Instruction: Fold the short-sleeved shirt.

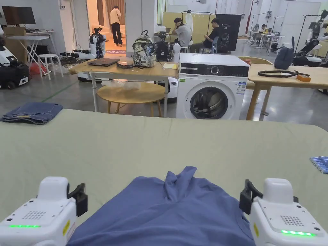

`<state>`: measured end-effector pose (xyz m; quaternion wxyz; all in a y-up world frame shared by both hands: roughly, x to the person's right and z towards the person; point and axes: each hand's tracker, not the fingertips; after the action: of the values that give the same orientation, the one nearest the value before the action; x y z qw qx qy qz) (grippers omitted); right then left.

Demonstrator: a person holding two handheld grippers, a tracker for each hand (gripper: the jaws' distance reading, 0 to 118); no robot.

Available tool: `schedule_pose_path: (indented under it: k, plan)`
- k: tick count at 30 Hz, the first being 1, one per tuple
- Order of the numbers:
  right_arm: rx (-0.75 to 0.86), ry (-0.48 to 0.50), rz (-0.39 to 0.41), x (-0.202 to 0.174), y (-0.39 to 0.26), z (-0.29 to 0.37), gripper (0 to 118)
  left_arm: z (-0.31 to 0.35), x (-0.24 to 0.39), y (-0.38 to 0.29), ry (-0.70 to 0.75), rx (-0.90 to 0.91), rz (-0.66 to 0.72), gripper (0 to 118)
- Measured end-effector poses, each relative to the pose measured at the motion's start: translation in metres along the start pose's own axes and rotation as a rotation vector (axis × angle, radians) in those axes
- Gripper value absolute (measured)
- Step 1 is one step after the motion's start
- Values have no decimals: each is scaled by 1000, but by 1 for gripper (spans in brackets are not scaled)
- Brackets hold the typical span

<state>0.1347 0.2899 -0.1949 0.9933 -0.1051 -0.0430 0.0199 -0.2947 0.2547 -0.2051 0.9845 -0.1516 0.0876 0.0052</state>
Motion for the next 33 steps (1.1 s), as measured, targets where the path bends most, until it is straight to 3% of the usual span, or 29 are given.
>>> schedule_pose_path:
  k: [1,3,5,15,24,30,31,33]
  plan:
    - [12,0,0,-7,3,-1,38,1,9,4,-12,11,-5,30]
    - [30,-5,-4,-17,6,-2,9,16,32,20,-8,46,-20,9]
    - [35,14,-33,-22,10,-3,0,24,49,30,-1,80,-30,0]
    - [66,60,-18,-31,9,-3,0,20,53,42,33,72,-42,0]
    - [-6,100,10,-31,-5,-18,0,-3,-47,11,74,-261,49,0]
    - [-50,122,23,-33,-15,-29,0,-12,-116,-19,54,-477,200,0]
    - [-58,127,24,-33,-16,-31,0,-12,-122,-23,48,-516,213,3]
    - [-69,129,29,-34,-18,-33,0,-16,-132,-34,22,-563,238,24]
